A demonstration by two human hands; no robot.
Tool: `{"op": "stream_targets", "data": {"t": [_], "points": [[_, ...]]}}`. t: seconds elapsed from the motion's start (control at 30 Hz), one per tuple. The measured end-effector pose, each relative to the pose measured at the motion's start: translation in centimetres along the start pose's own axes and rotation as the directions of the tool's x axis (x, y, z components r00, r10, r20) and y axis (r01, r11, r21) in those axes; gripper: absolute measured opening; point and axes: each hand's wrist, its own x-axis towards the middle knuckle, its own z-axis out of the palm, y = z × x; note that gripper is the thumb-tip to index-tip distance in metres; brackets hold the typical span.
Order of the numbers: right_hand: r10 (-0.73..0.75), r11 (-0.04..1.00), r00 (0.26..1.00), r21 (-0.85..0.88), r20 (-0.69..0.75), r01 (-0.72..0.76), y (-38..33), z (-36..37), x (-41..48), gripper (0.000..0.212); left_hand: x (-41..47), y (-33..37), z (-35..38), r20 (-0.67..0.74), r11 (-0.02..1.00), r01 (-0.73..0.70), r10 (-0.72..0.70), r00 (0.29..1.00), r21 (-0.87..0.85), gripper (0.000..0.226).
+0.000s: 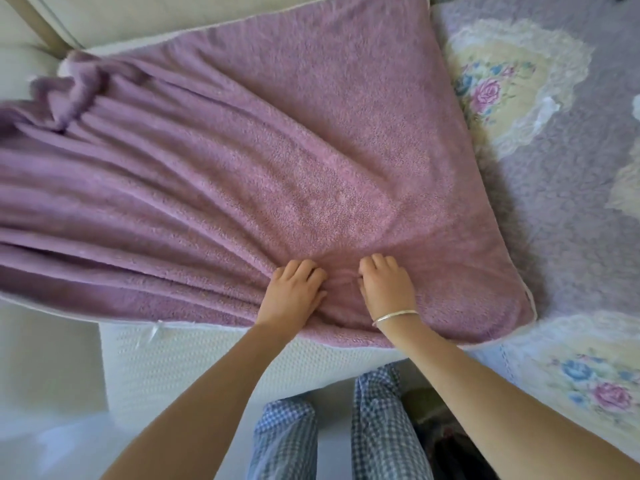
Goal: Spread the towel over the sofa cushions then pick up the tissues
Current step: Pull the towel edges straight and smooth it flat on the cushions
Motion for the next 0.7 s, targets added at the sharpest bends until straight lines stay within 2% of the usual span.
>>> {"op": "stream_targets", "data": {"t": [0.13, 0.27, 0.37, 0.43, 0.57, 0.63, 0.7], "points": [[-0.058, 0.997, 0.998, -0.058, 0.015, 0.058, 0.0, -0.2, 0.4, 0.023, 0.3, -0.1, 1.4, 0.014, 0.998, 0.061, -0.061, 0.998, -0.002, 0.025], [-0.096, 0.995, 0.995, -0.025, -0.020, 0.095, 0.0, -0.1, -1.0, 0.015, -1.0, 0.0, 1.9, 0.010, 0.999, 0.038, -0.038, 0.999, -0.022, 0.022], [-0.116, 0.992, 0.985, -0.057, -0.130, 0.109, -0.7, -0.6, -1.6, 0.012, -1.9, 0.4, 0.9, -0.077, 0.999, 0.029, -0.032, 0.997, -0.038, 0.003], [-0.146, 0.989, 0.985, -0.027, -0.092, 0.144, -1.6, -0.6, -2.2, 0.007, -2.5, 0.4, 0.9, -0.141, 0.999, -0.009, 0.005, 0.990, -0.031, 0.013], [-0.324, 0.943, 0.943, 0.053, -0.080, 0.328, -4.2, -0.3, -4.3, 0.022, -5.4, -0.6, 0.6, -0.212, 0.998, -0.062, 0.056, 0.976, -0.021, 0.008], [-0.401, 0.915, 0.909, 0.009, -0.113, 0.404, -5.5, 0.0, -5.7, 0.031, -7.1, -1.2, 0.4, -0.189, 0.997, -0.071, 0.073, 0.979, 0.020, 0.014], [-0.455, 0.891, 0.883, -0.058, -0.115, 0.451, -6.4, 0.9, -6.5, 0.034, -8.8, -2.0, 0.8, -0.146, 0.991, -0.102, 0.113, 0.983, 0.084, 0.007]]}}
